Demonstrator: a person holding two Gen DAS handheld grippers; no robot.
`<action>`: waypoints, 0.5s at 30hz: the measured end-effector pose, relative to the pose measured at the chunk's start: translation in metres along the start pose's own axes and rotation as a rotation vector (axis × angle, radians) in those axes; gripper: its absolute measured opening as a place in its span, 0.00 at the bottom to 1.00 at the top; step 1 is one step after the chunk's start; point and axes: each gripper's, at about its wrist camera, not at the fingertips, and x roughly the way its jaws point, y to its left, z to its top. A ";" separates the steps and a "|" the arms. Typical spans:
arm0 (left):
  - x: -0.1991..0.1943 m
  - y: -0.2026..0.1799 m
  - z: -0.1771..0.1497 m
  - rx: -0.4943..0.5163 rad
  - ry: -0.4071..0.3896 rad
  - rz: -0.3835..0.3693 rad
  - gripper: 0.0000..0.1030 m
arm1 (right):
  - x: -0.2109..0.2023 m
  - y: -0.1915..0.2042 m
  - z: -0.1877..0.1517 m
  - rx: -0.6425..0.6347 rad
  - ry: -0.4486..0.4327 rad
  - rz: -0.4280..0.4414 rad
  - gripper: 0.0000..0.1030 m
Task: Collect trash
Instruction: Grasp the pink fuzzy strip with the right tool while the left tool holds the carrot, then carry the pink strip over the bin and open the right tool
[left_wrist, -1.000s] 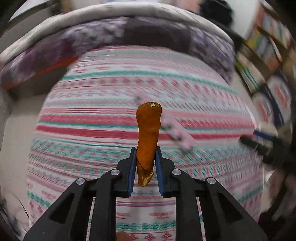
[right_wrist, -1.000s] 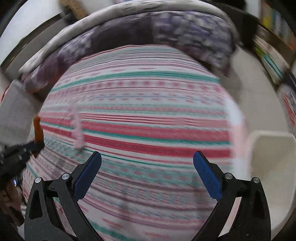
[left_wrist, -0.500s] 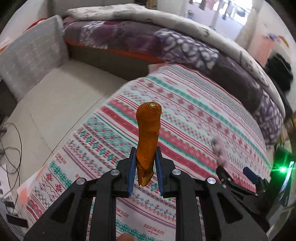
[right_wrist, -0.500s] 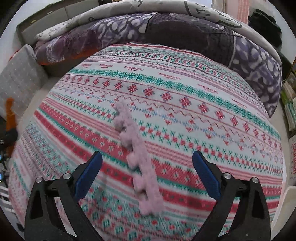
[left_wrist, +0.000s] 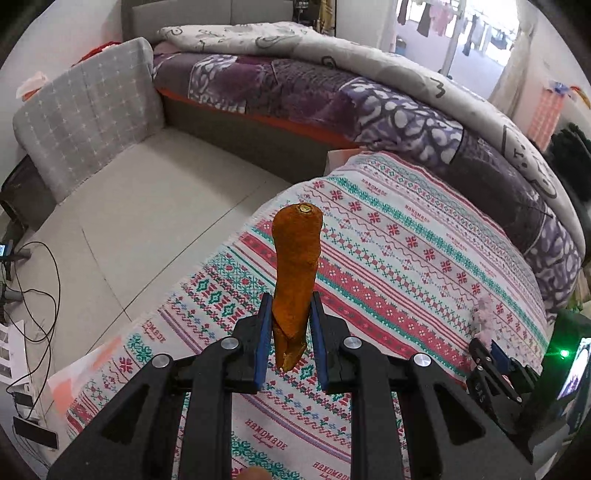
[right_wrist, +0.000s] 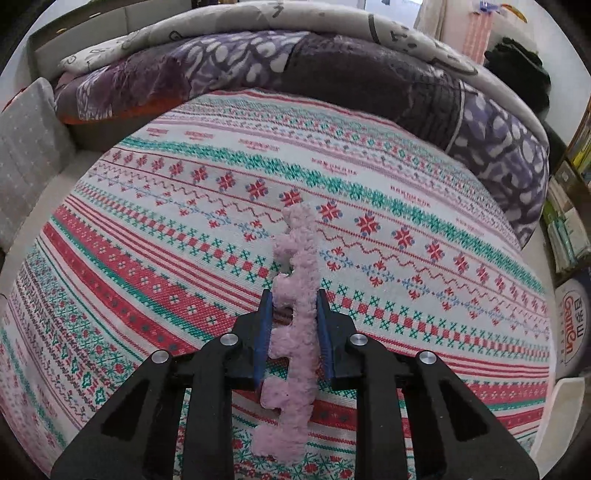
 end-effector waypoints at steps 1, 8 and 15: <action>-0.002 0.001 0.000 -0.003 -0.005 0.000 0.20 | -0.005 0.000 0.000 0.001 -0.009 0.003 0.21; -0.020 -0.001 -0.001 -0.013 -0.040 -0.004 0.20 | -0.045 -0.002 0.008 0.008 -0.092 0.035 0.21; -0.039 -0.005 -0.003 -0.009 -0.072 -0.011 0.20 | -0.079 -0.014 0.008 0.045 -0.150 0.064 0.21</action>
